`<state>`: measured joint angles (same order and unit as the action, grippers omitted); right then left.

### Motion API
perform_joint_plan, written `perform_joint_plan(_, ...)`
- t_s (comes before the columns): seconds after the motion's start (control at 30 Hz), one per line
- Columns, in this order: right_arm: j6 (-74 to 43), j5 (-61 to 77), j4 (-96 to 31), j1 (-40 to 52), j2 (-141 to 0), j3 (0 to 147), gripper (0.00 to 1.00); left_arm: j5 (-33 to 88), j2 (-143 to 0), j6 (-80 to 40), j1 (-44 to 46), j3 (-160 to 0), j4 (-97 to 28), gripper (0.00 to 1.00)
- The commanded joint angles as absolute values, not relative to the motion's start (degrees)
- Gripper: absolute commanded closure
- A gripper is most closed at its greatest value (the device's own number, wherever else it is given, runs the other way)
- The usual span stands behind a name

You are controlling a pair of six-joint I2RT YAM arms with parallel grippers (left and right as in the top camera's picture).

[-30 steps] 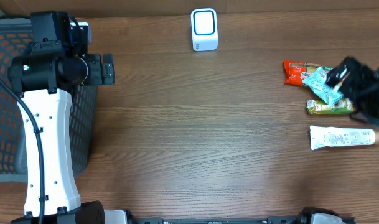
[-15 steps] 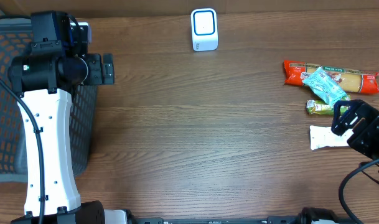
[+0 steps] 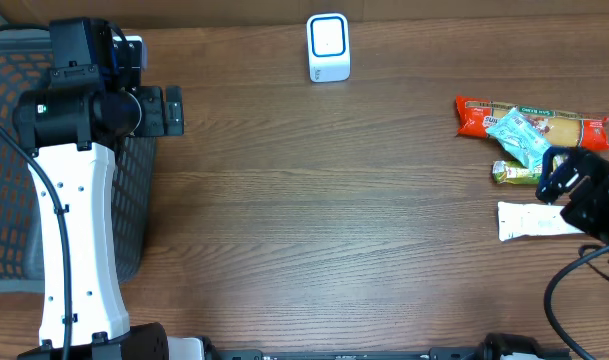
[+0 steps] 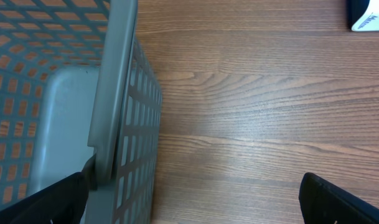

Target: Scan the item barcode

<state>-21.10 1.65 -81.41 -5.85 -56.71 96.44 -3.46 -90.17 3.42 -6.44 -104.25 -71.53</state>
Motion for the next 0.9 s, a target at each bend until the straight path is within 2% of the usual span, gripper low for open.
perform_joint_plan(0.0, -14.31, 0.16, -72.82, -4.64, -52.56, 88.47, 0.0, -3.14, -90.65, 4.29, -6.72, -104.75, -71.37, 0.0)
perform_joint_plan(0.2, -7.25, 2.15, -51.31, -4.05, -41.1, 66.06, 0.0, -3.14, -90.65, 4.29, -6.72, -104.75, -71.4, 0.01)
perform_joint_plan(0.5, -7.2, 3.11, -16.53, 0.05, -21.67, 27.7, 0.0, -3.14, -90.65, 4.29, -6.72, -104.75, -71.4, 0.0)
perform_joint_plan(0.63, -7.18, 3.07, -7.66, 1.76, -14.72, 15.81, 0.0, -3.14, -90.65, 4.29, -6.72, -104.75, -71.37, 0.01)
perform_joint_plan(0.87, -7.2, 3.09, -1.3, 1.98, -5.19, 3.16, 0.0, -3.14, -90.65, 4.29, -6.72, -104.75, -71.37, 0.01)
